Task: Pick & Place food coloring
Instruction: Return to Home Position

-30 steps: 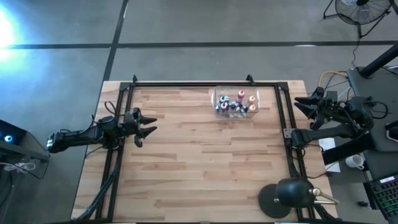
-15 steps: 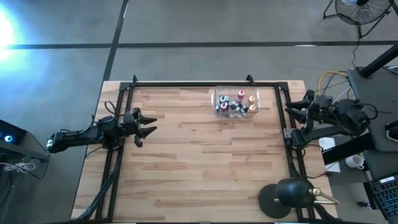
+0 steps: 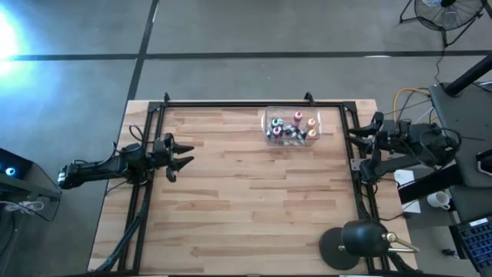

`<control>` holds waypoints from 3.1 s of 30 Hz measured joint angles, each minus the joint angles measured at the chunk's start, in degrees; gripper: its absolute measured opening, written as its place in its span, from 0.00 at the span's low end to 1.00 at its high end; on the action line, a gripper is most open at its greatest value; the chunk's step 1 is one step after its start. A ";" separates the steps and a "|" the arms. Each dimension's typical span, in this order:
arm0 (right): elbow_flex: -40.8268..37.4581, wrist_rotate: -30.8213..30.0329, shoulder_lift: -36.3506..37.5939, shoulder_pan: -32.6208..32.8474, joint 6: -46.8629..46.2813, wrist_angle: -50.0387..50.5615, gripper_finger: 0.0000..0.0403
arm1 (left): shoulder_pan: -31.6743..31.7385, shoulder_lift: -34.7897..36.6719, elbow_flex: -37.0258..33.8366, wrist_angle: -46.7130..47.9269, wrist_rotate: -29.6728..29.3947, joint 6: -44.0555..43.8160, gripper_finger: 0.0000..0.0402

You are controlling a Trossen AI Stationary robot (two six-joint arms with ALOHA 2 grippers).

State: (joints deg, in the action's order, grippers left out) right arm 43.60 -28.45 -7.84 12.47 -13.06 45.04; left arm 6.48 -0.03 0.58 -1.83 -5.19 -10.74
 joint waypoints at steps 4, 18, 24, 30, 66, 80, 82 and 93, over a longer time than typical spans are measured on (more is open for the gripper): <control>-0.88 0.07 0.31 -0.07 0.53 -0.71 0.31 | 0.00 0.00 0.00 -0.01 -0.01 0.00 0.42; 0.25 0.17 0.20 -0.11 0.94 -0.04 0.31 | 0.00 0.00 0.02 -0.02 0.00 0.00 0.42; 7.73 -0.02 -0.02 -0.11 -0.55 -0.90 0.31 | 0.00 0.00 0.02 -0.04 0.00 0.02 0.42; 4.02 1.19 -0.04 0.00 7.86 -15.56 0.31 | 0.01 -0.01 0.04 -0.03 0.00 0.02 0.42; -43.07 32.96 7.83 -8.00 5.72 -62.42 0.31 | 0.02 0.00 0.09 -0.02 0.00 0.02 0.42; -43.07 33.22 7.85 -11.04 4.04 -46.21 0.31 | 0.02 -0.02 0.11 0.13 0.02 0.02 0.42; -43.07 33.08 7.85 -11.04 4.04 -46.21 0.31 | 0.00 0.00 0.11 0.13 0.02 0.02 0.42; -43.07 33.03 7.85 -11.02 4.04 -46.21 0.31 | 0.02 0.00 0.11 0.15 0.02 0.02 0.42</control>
State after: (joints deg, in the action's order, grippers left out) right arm 0.54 4.58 0.01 1.45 -9.02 -1.17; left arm 6.50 -0.03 0.69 -1.67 -5.17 -10.72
